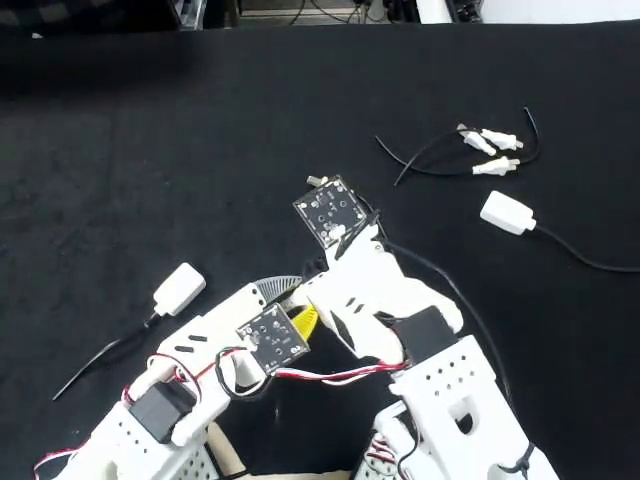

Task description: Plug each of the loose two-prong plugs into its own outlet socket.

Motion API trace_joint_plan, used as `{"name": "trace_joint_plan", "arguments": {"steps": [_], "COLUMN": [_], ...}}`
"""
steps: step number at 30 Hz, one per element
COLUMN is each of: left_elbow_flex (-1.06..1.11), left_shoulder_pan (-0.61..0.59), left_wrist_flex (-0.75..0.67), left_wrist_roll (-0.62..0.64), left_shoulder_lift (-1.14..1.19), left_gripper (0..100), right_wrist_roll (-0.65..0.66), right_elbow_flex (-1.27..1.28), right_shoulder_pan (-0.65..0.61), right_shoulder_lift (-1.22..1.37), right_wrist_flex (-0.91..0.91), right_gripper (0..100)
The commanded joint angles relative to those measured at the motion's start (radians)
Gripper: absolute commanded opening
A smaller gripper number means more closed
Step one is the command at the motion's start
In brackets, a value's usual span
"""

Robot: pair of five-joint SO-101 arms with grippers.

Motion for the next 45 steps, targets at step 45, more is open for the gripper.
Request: {"name": "trace_joint_plan", "arguments": {"steps": [45], "left_elbow_flex": [-0.070], "left_shoulder_pan": [-0.285], "left_wrist_flex": [-0.032], "left_wrist_roll": [-0.009], "left_shoulder_lift": [-0.026], "left_gripper": [3], "right_wrist_roll": [0.012], "right_elbow_flex": [0.067], "right_shoulder_pan": [0.041], "right_shoulder_lift": [0.015], "right_wrist_flex": [-0.060], "right_gripper": [1.2]}}
